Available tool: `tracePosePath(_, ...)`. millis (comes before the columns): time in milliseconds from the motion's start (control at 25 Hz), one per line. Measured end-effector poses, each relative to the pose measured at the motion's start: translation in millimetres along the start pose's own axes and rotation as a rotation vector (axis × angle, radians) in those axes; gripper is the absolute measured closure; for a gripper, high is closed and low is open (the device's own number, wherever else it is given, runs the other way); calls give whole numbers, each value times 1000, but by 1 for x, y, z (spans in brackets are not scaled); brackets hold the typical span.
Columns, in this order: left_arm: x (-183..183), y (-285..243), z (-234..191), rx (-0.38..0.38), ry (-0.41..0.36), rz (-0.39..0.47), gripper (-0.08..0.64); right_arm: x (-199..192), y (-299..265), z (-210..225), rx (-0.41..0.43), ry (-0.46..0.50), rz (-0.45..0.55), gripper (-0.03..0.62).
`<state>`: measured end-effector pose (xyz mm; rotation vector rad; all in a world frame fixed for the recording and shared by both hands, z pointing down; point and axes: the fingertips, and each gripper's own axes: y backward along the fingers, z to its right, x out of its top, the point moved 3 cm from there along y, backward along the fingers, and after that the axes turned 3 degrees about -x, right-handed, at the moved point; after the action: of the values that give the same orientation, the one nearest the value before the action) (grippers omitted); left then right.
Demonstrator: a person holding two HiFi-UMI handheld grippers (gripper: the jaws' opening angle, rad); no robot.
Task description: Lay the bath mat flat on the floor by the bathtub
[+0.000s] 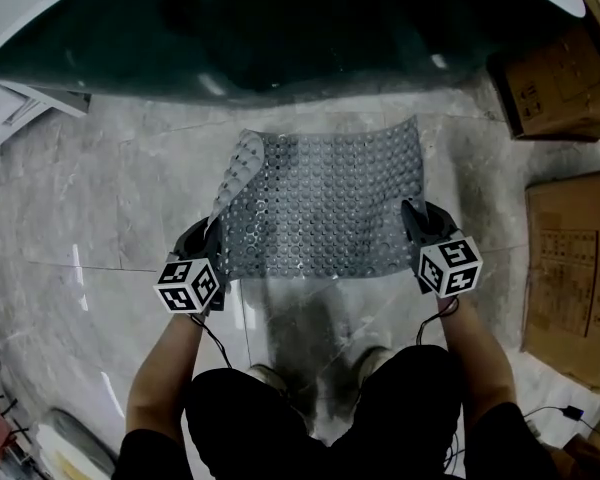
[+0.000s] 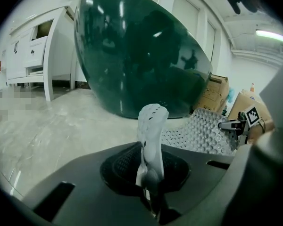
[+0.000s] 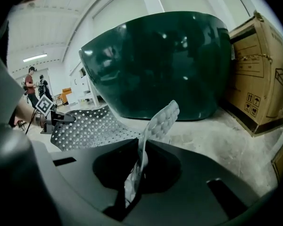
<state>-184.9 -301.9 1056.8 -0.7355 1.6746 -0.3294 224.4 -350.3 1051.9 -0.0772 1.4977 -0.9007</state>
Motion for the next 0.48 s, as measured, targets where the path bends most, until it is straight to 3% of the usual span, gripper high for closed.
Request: tracePosePath(480, -32, -17, -22, 86, -14, -46, 528, -32, -24, 31, -64, 36, -85, 561)
